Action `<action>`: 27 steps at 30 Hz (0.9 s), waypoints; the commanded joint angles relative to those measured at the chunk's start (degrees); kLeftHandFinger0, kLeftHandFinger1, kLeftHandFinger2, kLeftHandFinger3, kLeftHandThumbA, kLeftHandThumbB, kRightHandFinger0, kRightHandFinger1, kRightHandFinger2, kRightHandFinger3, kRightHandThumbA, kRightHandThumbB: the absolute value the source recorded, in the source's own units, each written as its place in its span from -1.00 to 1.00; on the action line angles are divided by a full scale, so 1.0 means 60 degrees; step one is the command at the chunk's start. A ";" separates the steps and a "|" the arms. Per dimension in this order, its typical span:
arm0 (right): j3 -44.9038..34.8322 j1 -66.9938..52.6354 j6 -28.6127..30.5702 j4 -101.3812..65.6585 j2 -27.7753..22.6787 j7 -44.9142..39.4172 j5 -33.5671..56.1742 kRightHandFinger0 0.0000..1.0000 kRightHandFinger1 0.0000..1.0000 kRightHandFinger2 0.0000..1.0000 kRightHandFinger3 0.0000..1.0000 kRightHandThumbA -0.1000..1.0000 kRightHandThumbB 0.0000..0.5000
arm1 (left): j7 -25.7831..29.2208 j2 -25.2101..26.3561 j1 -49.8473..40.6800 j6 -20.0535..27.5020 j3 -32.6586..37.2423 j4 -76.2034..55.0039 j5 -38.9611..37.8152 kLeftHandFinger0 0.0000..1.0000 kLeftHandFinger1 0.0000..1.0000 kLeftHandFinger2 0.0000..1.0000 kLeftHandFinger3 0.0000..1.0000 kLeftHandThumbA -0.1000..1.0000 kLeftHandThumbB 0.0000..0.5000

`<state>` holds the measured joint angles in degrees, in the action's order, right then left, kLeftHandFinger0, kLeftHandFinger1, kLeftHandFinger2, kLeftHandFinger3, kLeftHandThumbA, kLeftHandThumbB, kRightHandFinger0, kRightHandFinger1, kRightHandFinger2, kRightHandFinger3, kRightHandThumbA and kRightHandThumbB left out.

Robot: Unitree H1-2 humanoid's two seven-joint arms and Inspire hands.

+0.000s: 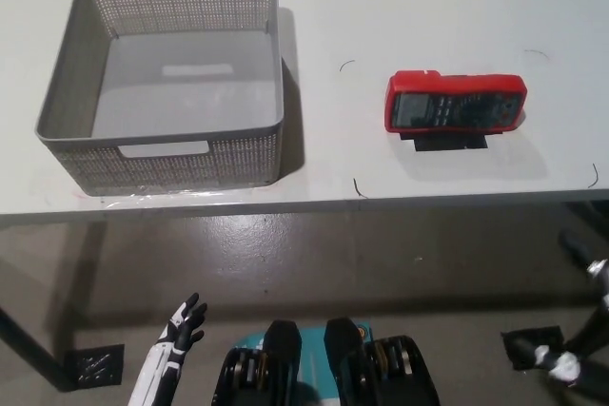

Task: Use the right hand to pick up a multimeter on the right side and put it into a container on the left side

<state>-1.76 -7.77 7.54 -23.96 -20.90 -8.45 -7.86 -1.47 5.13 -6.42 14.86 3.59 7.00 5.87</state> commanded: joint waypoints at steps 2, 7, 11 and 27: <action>-0.0383 0.2148 -0.3100 -0.2184 -0.2551 -0.1886 -0.1093 1.00 1.00 1.00 1.00 1.00 1.00 | -0.0025 0.0072 -0.0011 0.0393 0.0065 -0.0290 0.0139 1.00 1.00 1.00 1.00 1.00 0.68; 0.0143 0.4603 -0.4750 -0.1667 -0.3769 -0.2702 -0.0471 1.00 1.00 1.00 1.00 1.00 0.92 | -0.0123 0.0091 0.0129 0.0363 0.0064 -0.0184 0.0001 1.00 1.00 1.00 1.00 1.00 0.70; 0.1061 0.7015 -0.5622 -0.0292 -0.4329 -0.3729 -0.0524 1.00 1.00 1.00 1.00 1.00 0.96 | -0.0159 0.0089 0.0074 0.0346 0.0051 -0.0137 -0.0091 1.00 1.00 1.00 1.00 1.00 0.69; 0.4894 1.3382 -0.4225 0.7153 -0.3066 -0.5895 -0.2417 1.00 1.00 1.00 1.00 1.00 1.00 | -0.0099 0.0054 0.0025 0.0504 0.0094 0.0041 0.0025 1.00 1.00 1.00 1.00 1.00 0.67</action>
<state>18.41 51.74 -15.82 2.27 -38.92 -29.73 -13.06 -1.48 5.06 -6.40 14.85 3.60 8.17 5.88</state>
